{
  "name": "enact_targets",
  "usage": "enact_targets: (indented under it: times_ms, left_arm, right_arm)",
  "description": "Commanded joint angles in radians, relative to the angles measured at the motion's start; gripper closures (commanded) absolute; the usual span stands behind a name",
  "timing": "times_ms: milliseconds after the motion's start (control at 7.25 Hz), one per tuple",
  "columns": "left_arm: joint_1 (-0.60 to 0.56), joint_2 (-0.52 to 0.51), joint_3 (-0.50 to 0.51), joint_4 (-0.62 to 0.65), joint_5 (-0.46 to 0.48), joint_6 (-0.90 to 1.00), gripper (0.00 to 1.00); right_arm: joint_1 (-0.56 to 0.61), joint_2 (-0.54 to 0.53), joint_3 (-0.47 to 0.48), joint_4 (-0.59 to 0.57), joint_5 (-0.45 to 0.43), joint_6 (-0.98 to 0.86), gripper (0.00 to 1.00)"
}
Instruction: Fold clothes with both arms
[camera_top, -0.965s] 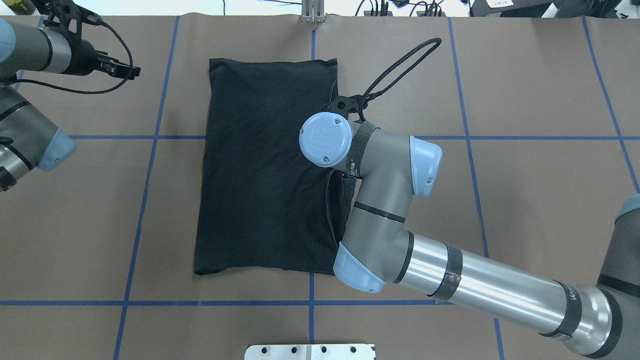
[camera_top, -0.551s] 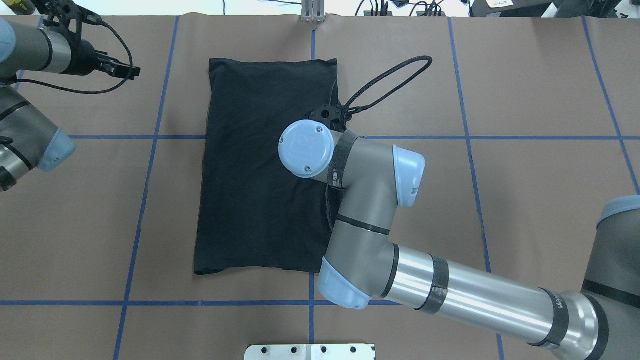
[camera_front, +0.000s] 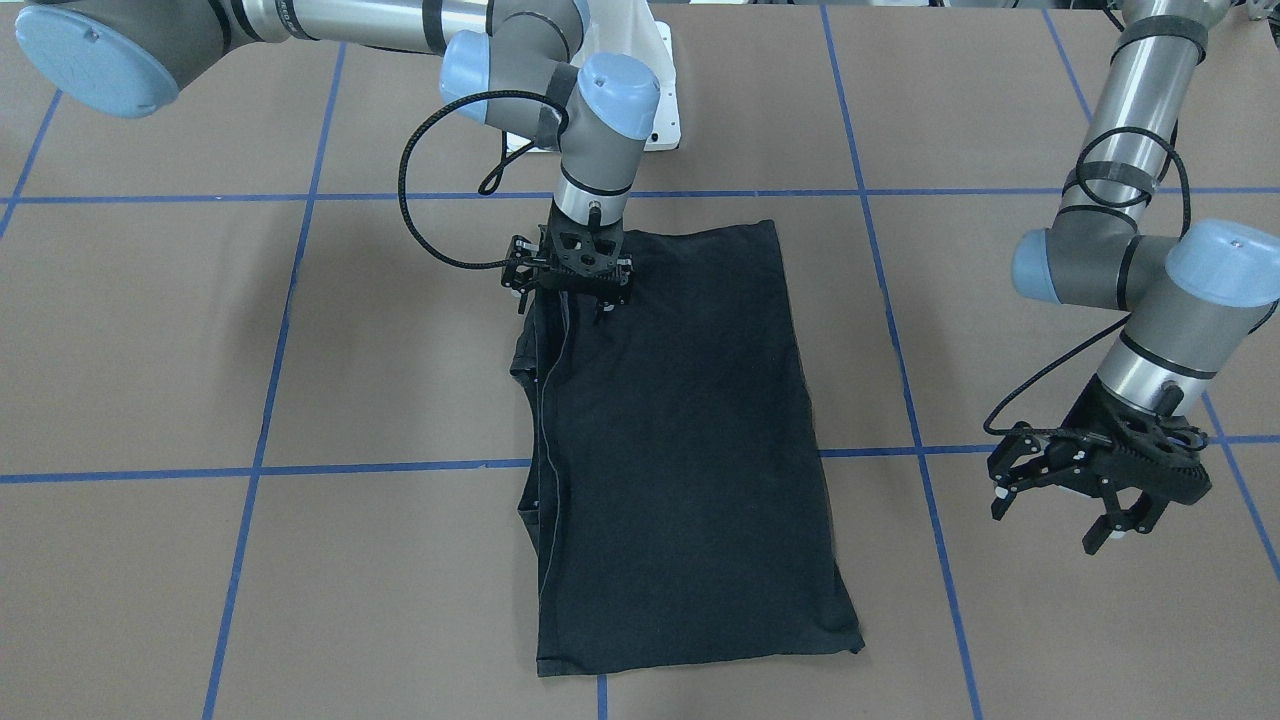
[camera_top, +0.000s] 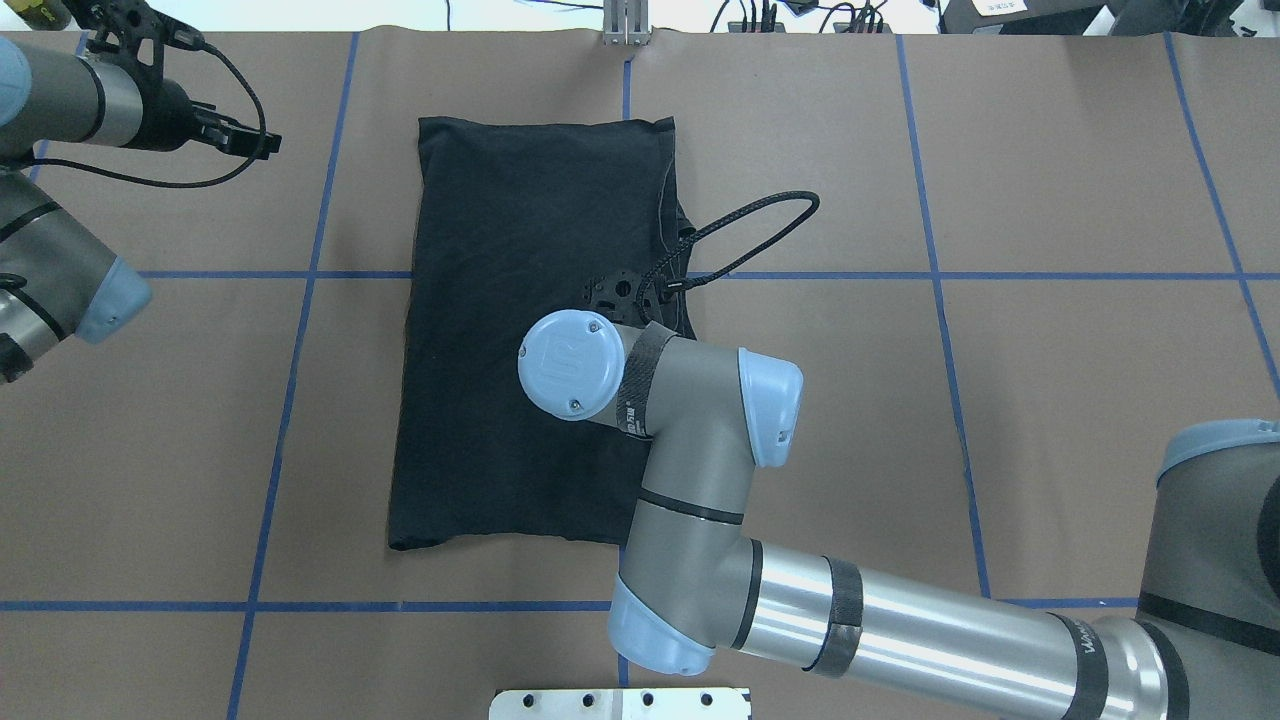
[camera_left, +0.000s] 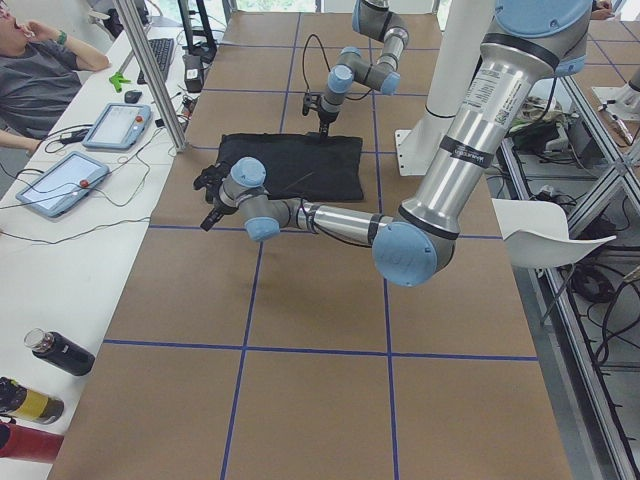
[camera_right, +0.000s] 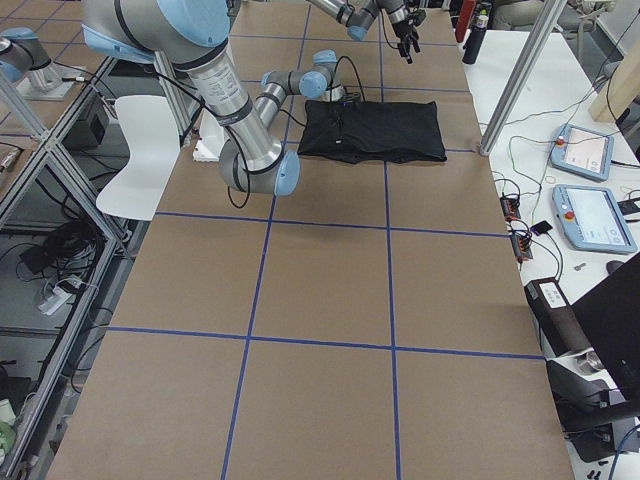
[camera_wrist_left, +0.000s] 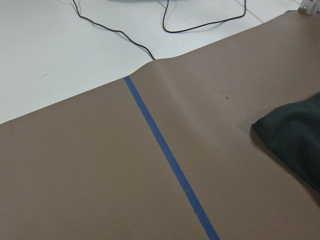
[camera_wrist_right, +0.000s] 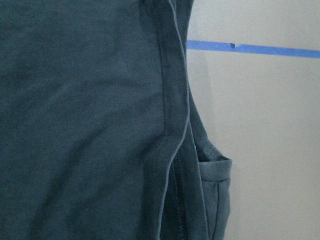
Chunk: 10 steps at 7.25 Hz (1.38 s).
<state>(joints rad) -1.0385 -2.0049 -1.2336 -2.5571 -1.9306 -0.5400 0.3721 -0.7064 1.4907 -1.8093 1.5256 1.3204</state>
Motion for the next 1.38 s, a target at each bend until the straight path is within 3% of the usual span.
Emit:
enact_targets:
  times_ms: [0, 276, 551, 689, 965, 1241]
  left_arm:
    - [0.0, 0.0, -0.003, 0.0, -0.007, 0.0, 0.0]
    - [0.0, 0.0, -0.003, 0.0, -0.008, 0.0, 0.0]
    - [0.0, 0.0, -0.001, 0.0, -0.01, -0.002, 0.0]
    - [0.0, 0.0, -0.003, 0.0, -0.01, -0.002, 0.0]
    - [0.0, 0.0, -0.036, 0.009, -0.039, -0.105, 0.0]
    - [0.014, 0.069, -0.181, 0.02, -0.062, -0.256, 0.0]
  right_arm:
    - [-0.004, -0.02, -0.027, -0.033, -0.008, -0.013, 0.0]
    - [-0.002, -0.043, 0.009, -0.111, -0.01, -0.049, 0.0]
    - [-0.001, -0.155, 0.171, -0.152, -0.01, -0.101, 0.0]
    - [-0.001, -0.178, 0.207, -0.145, -0.016, -0.102, 0.0]
    - [0.022, -0.169, 0.232, 0.015, -0.024, -0.073, 0.0]
    - [0.051, -0.182, 0.249, 0.228, -0.022, 0.097, 0.0]
